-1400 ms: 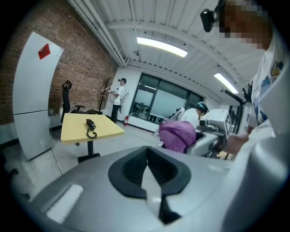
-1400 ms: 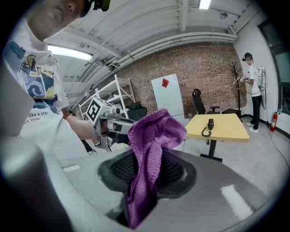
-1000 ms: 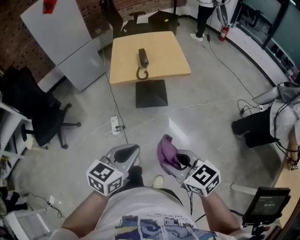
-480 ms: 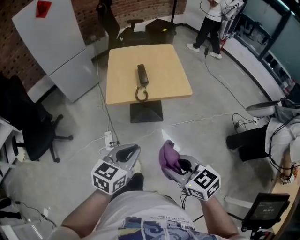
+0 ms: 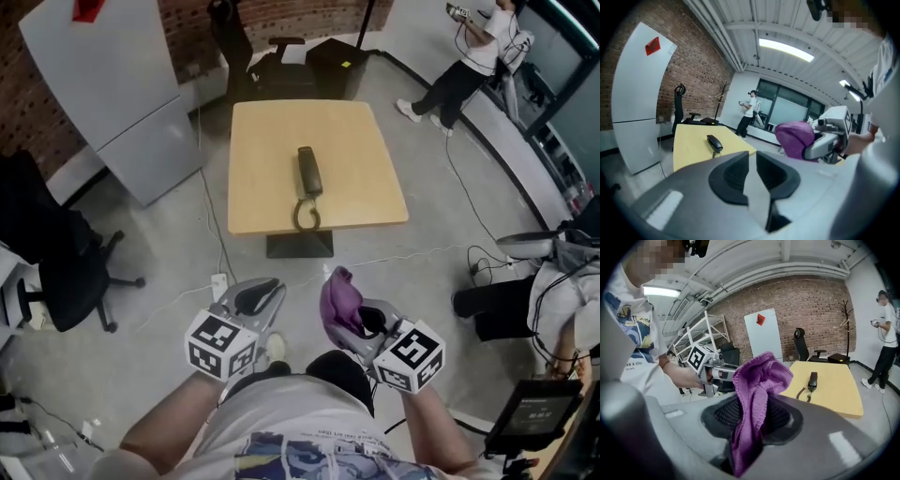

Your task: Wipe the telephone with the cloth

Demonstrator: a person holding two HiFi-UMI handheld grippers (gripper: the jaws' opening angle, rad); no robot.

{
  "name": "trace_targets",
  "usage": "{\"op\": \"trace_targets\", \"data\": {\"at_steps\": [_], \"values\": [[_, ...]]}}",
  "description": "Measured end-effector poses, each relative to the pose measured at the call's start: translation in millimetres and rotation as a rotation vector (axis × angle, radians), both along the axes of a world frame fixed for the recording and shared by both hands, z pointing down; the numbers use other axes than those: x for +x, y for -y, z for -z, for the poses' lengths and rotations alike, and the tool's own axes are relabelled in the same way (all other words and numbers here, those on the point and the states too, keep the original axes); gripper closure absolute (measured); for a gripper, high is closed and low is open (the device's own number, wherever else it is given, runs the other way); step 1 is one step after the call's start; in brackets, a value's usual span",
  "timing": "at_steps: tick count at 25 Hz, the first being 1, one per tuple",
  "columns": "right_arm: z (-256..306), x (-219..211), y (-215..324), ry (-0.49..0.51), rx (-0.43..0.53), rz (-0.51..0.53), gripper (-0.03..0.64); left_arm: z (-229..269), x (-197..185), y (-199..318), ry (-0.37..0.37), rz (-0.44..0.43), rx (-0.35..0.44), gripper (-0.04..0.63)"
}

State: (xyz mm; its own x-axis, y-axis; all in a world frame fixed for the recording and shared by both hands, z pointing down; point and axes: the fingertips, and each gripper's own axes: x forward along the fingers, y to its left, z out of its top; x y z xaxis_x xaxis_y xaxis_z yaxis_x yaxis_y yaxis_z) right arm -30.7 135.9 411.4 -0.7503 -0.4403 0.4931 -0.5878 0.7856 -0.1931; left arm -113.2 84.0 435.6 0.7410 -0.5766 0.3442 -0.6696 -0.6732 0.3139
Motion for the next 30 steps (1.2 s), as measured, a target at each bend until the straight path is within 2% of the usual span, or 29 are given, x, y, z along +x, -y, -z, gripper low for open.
{"op": "trace_targets", "data": {"at_steps": [5,13,25,30], "values": [[-1.5,-4.6,15.0,-0.019,0.003,0.035,0.503,-2.6,-3.8,16.1,-0.012,0.048,0.012,0.538],[-3.2,13.9,85.8,-0.014,0.009,0.071,0.503,-20.2,6.8,77.2,0.036,0.142,-0.016,0.475],[-11.9,62.9,198.9,-0.004,-0.024,0.205,0.503,-74.9,58.1,207.3,0.075,0.323,-0.158,0.414],[-18.2,96.3,237.2,0.005,-0.052,0.236,0.503,-106.6,79.0,258.9,0.136,0.408,-0.201,0.379]]}}
